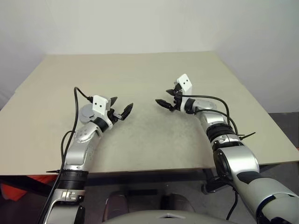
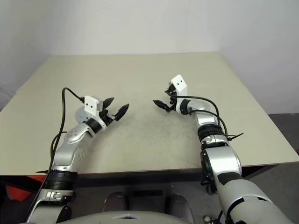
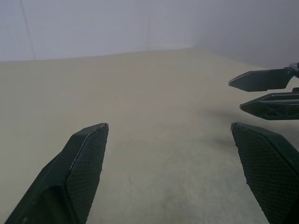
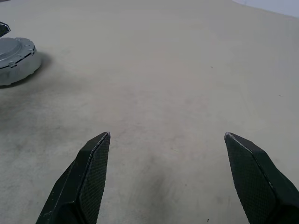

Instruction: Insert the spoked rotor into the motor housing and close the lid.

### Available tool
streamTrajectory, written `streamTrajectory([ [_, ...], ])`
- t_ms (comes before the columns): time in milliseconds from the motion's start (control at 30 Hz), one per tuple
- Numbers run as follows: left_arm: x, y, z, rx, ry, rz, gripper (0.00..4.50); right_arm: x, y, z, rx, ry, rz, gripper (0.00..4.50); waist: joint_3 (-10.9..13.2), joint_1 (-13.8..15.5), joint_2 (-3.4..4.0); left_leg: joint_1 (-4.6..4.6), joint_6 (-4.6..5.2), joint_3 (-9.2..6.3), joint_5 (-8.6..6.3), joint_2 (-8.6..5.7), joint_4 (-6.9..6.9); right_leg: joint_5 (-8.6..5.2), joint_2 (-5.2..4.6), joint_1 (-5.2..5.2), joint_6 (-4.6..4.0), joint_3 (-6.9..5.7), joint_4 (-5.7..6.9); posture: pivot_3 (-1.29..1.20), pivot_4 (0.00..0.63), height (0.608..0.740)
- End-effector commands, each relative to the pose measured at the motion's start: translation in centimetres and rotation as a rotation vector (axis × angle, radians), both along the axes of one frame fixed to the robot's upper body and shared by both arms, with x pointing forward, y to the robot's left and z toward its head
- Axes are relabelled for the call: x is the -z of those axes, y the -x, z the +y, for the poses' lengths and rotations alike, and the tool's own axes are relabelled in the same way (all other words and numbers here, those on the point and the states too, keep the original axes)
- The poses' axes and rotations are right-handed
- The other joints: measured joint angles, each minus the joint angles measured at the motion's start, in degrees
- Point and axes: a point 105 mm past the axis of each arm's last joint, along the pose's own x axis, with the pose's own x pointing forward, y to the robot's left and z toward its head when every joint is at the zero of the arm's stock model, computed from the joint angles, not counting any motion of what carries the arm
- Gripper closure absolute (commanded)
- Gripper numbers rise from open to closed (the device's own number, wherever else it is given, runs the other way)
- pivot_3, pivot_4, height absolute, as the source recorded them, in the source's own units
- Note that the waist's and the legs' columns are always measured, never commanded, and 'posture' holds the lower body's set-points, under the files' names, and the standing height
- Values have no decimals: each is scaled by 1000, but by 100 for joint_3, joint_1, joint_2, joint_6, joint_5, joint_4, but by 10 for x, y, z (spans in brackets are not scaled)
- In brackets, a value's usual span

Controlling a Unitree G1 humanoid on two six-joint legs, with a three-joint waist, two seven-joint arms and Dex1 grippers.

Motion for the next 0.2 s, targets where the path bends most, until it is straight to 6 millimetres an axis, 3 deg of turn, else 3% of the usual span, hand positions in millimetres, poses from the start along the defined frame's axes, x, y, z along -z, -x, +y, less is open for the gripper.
streamTrajectory([
  [33, -13, 2, 4, -10, -3, -54, 62, -20, -5, 2, 4, -27, -68, 105, 0, -1, 0, 0, 0, 0, 0, 0, -1, 0, 0, 0, 0, 0, 0, 0, 0, 740],
  [200, -16, -3, 9, -48, -10, -63, 62, -20, -3, 2, -7, -35, -78, 105, 0, -2, 0, 1, 0, 0, 0, 0, -1, 0, 0, -1, 0, 0, -1, 0, 0, 740],
])
